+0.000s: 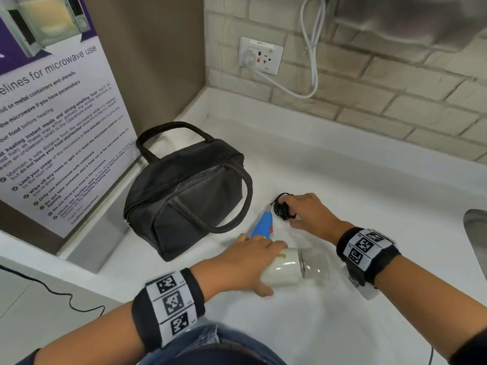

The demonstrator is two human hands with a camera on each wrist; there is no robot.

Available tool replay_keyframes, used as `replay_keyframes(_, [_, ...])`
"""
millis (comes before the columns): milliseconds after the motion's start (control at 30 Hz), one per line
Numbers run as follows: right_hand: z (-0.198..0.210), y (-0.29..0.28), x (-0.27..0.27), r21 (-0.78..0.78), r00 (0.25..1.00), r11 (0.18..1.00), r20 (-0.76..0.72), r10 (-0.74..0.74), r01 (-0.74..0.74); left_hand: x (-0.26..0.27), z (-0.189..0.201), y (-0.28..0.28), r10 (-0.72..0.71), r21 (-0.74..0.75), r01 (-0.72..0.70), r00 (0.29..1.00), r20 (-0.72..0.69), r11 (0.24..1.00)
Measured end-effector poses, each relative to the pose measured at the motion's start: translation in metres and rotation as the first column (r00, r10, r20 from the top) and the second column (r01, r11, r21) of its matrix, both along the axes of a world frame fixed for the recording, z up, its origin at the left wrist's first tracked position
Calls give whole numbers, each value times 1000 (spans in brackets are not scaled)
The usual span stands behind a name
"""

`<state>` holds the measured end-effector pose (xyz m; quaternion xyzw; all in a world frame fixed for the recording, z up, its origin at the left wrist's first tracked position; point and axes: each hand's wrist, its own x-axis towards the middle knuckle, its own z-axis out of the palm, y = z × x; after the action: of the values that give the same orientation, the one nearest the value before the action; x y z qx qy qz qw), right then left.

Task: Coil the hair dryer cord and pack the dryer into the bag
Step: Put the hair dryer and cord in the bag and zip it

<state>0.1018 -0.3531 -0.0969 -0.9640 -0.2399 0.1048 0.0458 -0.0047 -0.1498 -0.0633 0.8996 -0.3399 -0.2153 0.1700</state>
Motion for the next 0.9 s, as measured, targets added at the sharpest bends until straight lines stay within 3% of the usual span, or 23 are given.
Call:
replay_keyframes(100, [-2,-2,-2,-70,1000,998,-12,-3,2,5,16,8,62,-142,-80,990,-125,987])
replay_keyframes(167, [-8,-3,-4,-59,996,998,74,41,-36,7,22,13,67,-209,-103,982,-174,972])
replay_keyframes(333, [-14,8,-8,-106,980,994,193,46,-25,9,23,17,70,-303,-133,975,-209,944])
replay_keyframes(400, [-12,10,-8,-44,978,999,209,-8,18,9,26,20,76,-333,-143,975,-207,932])
replay_keyframes(500, [1,11,-9,210,969,971,196,-154,112,9,35,26,90,-420,-174,973,-210,891])
replay_keyframes(633, [33,12,-11,538,935,817,134,-327,208,11,59,37,126,-557,-278,947,-295,783])
replay_keyframes(767, [74,22,-16,779,943,605,57,-329,164,14,87,52,123,-675,-391,904,-409,626])
replay_keyframes(900, [102,30,-16,894,939,381,-106,-328,234,18,102,66,62,-743,-485,853,-518,461])
